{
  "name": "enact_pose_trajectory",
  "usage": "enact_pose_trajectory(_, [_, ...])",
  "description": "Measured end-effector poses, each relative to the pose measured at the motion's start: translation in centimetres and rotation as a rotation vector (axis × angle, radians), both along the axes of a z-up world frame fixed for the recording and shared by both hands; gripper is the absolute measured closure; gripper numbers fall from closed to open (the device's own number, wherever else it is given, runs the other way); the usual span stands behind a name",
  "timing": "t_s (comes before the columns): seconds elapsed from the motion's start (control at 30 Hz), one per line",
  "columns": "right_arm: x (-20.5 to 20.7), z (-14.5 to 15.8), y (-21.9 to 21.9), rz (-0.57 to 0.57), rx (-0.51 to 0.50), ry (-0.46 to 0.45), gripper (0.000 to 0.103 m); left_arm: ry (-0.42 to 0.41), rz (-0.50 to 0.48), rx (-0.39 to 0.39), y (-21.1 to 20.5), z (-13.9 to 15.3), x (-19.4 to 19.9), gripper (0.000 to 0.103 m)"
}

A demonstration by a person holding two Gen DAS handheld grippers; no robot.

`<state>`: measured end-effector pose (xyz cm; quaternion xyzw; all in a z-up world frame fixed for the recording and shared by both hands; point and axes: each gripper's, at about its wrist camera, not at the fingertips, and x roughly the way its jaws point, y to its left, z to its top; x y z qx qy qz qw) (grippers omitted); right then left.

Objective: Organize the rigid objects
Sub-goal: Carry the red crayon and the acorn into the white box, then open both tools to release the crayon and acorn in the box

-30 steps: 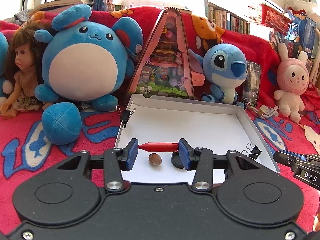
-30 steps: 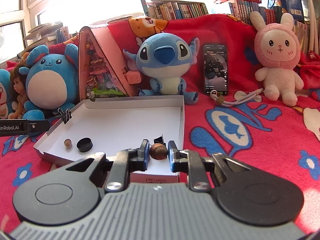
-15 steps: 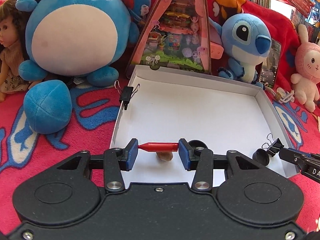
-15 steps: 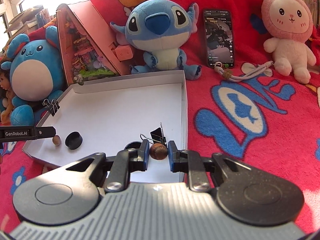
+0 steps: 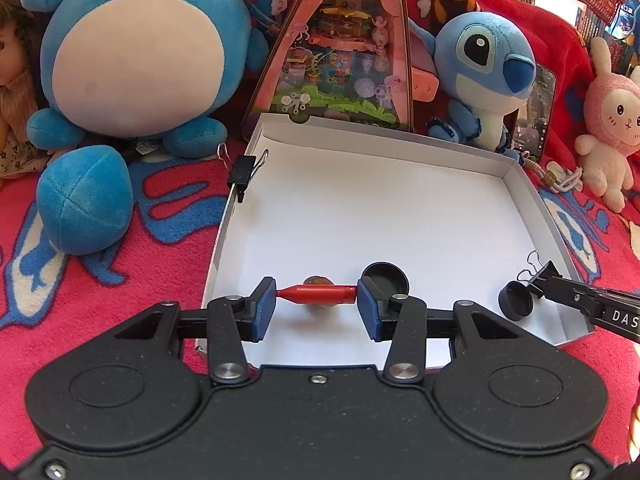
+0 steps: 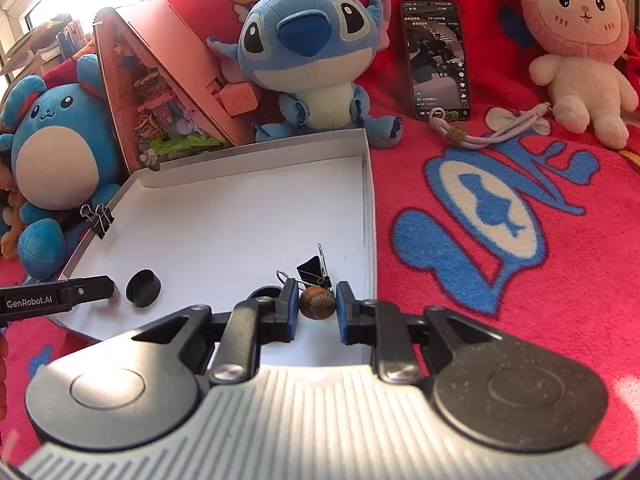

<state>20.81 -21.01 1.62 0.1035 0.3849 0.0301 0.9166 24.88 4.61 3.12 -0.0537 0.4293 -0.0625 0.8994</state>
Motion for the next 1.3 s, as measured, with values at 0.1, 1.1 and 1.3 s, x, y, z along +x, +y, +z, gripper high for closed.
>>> enact_pose_trajectory(0.1, [0.1, -0.1, 0.2, 0.003, -0.004, 0.002, 0.079, 0.004, -0.028, -0.002, -0.2, 0.2, -0.5, 0.061])
enact_pose_trajectory(1.1, [1.0, -0.6, 0.2, 0.014, 0.016, 0.016, 0.074, -0.030, -0.049, 0.087, -1.8, -1.0, -0.3, 0.054])
enact_pose_trajectory(1.3, [0.2, -0.3, 0.5, 0.030, -0.014, -0.006, 0.055, -0.049, -0.051, 0.071, -1.8, -0.5, -1.0, 0.042])
